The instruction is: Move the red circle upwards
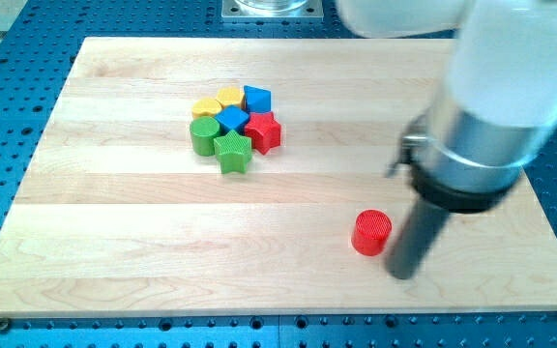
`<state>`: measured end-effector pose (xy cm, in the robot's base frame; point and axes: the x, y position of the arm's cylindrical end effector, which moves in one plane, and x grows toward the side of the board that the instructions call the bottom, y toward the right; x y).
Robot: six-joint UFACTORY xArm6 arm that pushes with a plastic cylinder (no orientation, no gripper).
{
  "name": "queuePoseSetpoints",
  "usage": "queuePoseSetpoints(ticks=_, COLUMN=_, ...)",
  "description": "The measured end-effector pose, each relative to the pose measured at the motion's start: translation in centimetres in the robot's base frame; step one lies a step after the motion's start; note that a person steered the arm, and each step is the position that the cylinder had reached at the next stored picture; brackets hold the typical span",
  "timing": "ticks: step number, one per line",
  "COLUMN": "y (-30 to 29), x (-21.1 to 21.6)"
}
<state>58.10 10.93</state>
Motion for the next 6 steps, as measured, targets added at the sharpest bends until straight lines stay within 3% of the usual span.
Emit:
queuePoseSetpoints(ticks=1, y=-5.4, x=-5.2)
queuePoseSetpoints(ticks=3, y=-5.7, x=-12.1)
queuePoseSetpoints(ticks=5, y=0.0, x=-15.1)
queuePoseSetpoints(ticks=6, y=-7.7, x=-17.5)
